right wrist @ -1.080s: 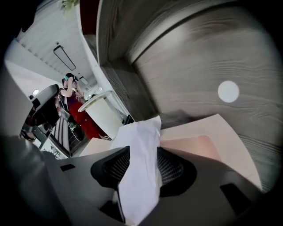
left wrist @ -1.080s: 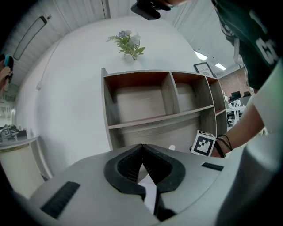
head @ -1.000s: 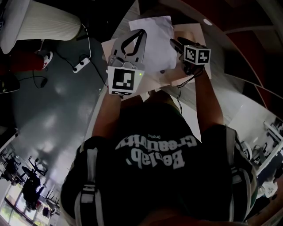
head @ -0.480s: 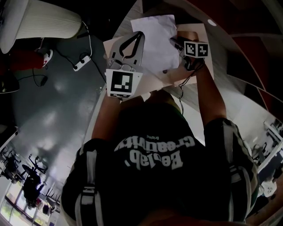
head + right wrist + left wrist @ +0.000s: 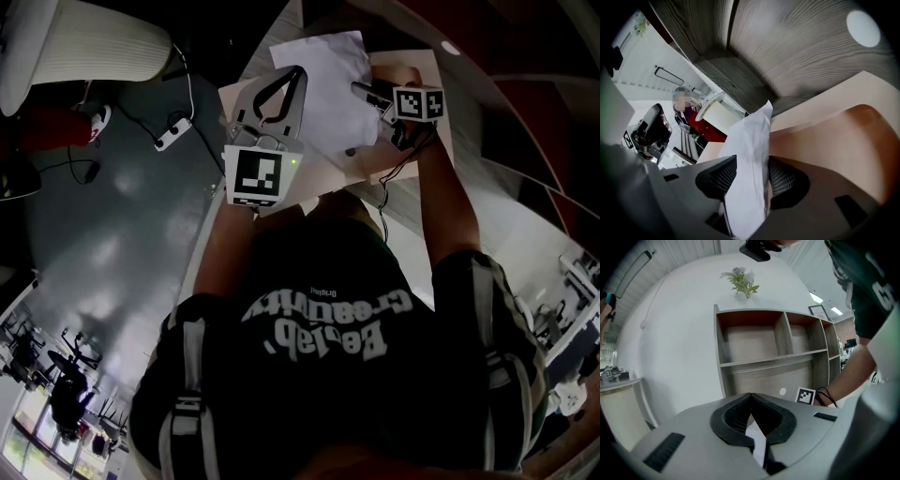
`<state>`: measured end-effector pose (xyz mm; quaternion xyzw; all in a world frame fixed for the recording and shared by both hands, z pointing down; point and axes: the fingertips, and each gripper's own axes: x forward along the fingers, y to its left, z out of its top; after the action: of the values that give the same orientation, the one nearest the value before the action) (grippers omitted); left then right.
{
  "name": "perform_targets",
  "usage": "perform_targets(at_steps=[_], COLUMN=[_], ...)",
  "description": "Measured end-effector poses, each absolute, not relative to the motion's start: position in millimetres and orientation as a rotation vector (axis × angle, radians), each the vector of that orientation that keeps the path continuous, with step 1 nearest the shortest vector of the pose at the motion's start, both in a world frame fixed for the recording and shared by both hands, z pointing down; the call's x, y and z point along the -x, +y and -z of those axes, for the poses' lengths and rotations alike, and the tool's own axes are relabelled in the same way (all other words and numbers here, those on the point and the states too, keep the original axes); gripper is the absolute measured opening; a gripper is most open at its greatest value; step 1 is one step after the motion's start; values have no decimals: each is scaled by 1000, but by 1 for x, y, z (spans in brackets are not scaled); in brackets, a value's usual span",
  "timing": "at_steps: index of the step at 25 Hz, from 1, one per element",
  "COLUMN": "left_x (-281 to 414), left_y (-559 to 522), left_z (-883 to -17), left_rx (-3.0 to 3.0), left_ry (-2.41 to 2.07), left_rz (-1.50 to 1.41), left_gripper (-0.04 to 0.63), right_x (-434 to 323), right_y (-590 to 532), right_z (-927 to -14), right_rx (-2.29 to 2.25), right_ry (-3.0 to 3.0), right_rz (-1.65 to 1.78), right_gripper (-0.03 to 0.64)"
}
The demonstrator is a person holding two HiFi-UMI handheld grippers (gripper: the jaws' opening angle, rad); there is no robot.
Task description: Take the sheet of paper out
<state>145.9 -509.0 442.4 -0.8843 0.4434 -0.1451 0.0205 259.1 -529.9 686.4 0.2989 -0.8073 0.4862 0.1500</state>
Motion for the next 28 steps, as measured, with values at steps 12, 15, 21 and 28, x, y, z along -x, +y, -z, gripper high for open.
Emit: perform_targets(at_steps=[12,15,21,28], left_x=[-146,-146,-145,-142], left_y=[-512,-513,-506,-493], left_z=[-451,-454,-449,-437], left_rx=[2746,2745,2742,2703], left_ry=[1372,1370,1391,1437], left_rz=[454,461,460,471], left_gripper=[18,18,18,18], right_x=[-270,-268,-265,-265], right_y=[-537,-537,-523,-509], right_z=[-682,-675,-644,-606], right_rx=[-936,-950,-992,-1062], right_ry=[-2351,-2373,-2435,-2475], right_rz=[-1275,-1252,-1175,-1015], right_gripper=[34,34,34,34])
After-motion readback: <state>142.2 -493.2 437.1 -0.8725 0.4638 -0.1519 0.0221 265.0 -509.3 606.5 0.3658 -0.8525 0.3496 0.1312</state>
